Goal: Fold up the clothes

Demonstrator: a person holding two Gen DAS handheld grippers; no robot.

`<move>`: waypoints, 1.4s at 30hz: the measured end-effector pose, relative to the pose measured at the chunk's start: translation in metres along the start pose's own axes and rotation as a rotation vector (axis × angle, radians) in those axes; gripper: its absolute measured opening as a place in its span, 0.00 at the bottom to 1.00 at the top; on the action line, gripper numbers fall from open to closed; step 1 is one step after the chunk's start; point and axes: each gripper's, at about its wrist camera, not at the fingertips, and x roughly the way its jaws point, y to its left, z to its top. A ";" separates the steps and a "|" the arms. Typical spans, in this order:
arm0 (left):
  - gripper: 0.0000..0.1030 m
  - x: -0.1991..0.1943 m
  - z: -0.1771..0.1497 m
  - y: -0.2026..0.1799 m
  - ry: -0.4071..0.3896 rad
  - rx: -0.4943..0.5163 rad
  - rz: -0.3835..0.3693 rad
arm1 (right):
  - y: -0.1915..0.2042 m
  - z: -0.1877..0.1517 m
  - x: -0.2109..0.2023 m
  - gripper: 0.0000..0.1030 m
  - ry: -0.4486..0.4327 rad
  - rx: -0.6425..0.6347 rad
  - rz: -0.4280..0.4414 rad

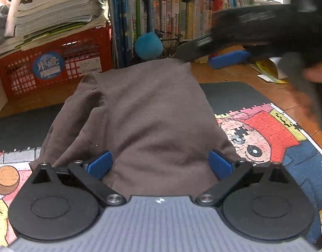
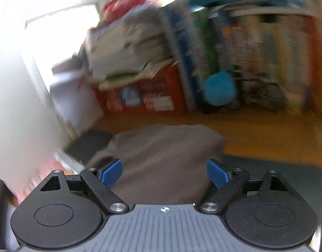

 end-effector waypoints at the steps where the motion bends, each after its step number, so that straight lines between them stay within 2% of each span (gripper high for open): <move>1: 0.99 0.000 0.000 0.000 -0.003 -0.004 0.001 | 0.003 0.003 0.013 0.85 0.008 -0.024 0.002; 3: 0.99 0.001 0.001 0.000 -0.009 -0.008 0.004 | 0.007 0.005 0.041 0.85 0.044 -0.060 -0.017; 5: 0.99 0.003 0.002 0.000 -0.011 -0.005 0.008 | 0.004 0.003 0.071 0.85 0.111 -0.064 -0.077; 6: 0.99 0.003 0.002 0.000 -0.011 -0.005 0.010 | 0.000 -0.002 0.083 0.90 0.143 -0.059 -0.096; 7: 1.00 0.004 0.002 0.000 -0.009 -0.007 0.012 | -0.001 -0.007 0.089 0.94 0.137 -0.066 -0.094; 10: 1.00 0.003 0.001 0.000 -0.009 -0.004 0.017 | 0.004 -0.007 0.087 0.93 0.154 -0.076 -0.113; 12: 1.00 -0.002 0.001 0.001 -0.008 -0.008 0.020 | 0.003 -0.003 0.072 0.93 0.127 -0.026 -0.084; 15: 0.99 -0.013 0.003 0.007 -0.004 -0.039 0.021 | -0.006 -0.003 0.032 0.95 0.010 0.041 -0.023; 17: 0.99 -0.020 0.005 0.015 -0.011 -0.065 0.025 | -0.021 -0.005 0.011 0.97 -0.036 0.100 -0.017; 20: 0.99 -0.024 0.003 0.027 -0.018 -0.085 0.054 | -0.053 -0.006 0.000 0.98 -0.087 0.207 -0.057; 23: 0.99 -0.022 -0.003 0.036 0.000 -0.115 0.063 | -0.082 -0.010 0.011 0.98 -0.061 0.303 -0.086; 27: 0.99 -0.026 -0.010 0.030 0.005 -0.114 0.058 | -0.090 -0.021 0.040 0.98 0.006 0.290 -0.111; 29: 0.99 -0.031 -0.010 0.026 0.001 -0.115 0.043 | -0.083 -0.026 0.049 0.98 -0.006 0.260 -0.102; 30: 0.99 -0.033 -0.009 0.024 -0.001 -0.120 0.024 | -0.079 -0.026 0.054 0.93 -0.005 0.241 -0.079; 32: 0.99 -0.036 -0.007 0.021 -0.006 -0.132 -0.028 | -0.071 -0.025 0.062 0.67 0.001 0.227 -0.043; 33: 0.99 -0.038 -0.005 0.019 -0.011 -0.131 -0.054 | -0.068 -0.024 0.065 0.36 0.008 0.232 -0.036; 34: 0.99 -0.038 -0.005 0.015 -0.013 -0.124 -0.066 | -0.067 -0.022 0.066 0.20 0.018 0.247 -0.046; 37: 0.99 -0.035 -0.004 0.007 0.005 -0.092 -0.048 | -0.062 -0.017 0.056 0.13 0.002 0.216 -0.067; 42: 0.99 -0.033 -0.003 0.003 0.022 -0.079 -0.048 | -0.060 -0.017 -0.003 0.12 -0.084 0.176 -0.148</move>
